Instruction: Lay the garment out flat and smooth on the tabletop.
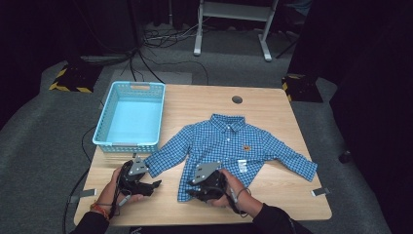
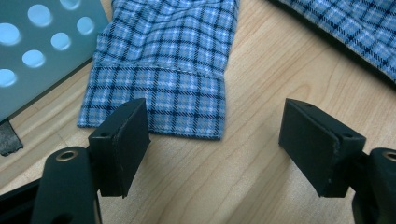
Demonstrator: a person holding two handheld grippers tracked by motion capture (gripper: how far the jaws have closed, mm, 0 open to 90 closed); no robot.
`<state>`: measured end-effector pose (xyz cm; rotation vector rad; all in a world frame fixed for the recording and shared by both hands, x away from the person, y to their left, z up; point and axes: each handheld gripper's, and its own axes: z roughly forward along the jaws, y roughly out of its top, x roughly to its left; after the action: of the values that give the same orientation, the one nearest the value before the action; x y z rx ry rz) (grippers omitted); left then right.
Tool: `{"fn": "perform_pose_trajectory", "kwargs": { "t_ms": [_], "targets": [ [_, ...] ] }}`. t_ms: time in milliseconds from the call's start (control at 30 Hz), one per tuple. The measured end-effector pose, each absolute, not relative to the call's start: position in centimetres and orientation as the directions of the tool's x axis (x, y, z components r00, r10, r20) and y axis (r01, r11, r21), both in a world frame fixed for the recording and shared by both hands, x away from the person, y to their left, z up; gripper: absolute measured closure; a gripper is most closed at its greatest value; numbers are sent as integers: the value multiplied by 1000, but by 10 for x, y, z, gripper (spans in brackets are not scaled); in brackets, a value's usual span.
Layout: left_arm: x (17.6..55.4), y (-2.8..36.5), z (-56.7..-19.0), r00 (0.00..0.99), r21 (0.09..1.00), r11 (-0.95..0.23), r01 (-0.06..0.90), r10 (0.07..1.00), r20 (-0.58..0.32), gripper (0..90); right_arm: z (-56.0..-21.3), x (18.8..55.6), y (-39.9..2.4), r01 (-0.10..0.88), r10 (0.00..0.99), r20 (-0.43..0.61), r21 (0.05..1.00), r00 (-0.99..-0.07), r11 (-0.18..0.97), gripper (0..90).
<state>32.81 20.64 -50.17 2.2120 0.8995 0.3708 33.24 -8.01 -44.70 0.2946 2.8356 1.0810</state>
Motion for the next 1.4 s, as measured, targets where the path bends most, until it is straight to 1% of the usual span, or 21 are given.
{"fn": "perform_pose_trajectory", "kwargs": {
  "t_ms": [133,267,400,567,733,867,933,1033,1167,1400],
  "targets": [
    [328,206,-502,717,707,-507,494,697,-1,243,-441,354,-104,197,309,-48,675,-950,711,686],
    [328,206,-502,717,708,-506,494,697,-2,243,-443,378,-129,265,408,-74,654,-910,709,668],
    [328,206,-502,717,708,-505,494,697,-2,242,-451,396,-148,337,482,-62,636,-874,694,648],
    [328,207,-502,717,707,-507,494,697,-1,242,-464,412,-159,403,531,-32,614,-847,679,602],
    [328,207,-502,718,707,-507,493,696,-2,242,-475,420,-162,432,556,-31,595,-830,678,600],
    [328,207,-502,718,708,-506,492,696,-2,242,-477,422,-163,435,562,-34,596,-826,675,628],
    [328,207,-502,718,708,-506,493,696,-2,242,-478,423,-162,430,561,-39,599,-827,675,688],
    [328,207,-502,718,708,-506,493,696,-2,242,-480,422,-160,419,557,-57,597,-829,684,738],
    [328,207,-502,718,708,-506,493,696,-2,242,-480,422,-159,413,561,-79,595,-824,690,837],
    [328,207,-502,718,707,-507,493,697,-1,242,-477,423,-161,411,560,-78,596,-825,689,861]
  ]
}}
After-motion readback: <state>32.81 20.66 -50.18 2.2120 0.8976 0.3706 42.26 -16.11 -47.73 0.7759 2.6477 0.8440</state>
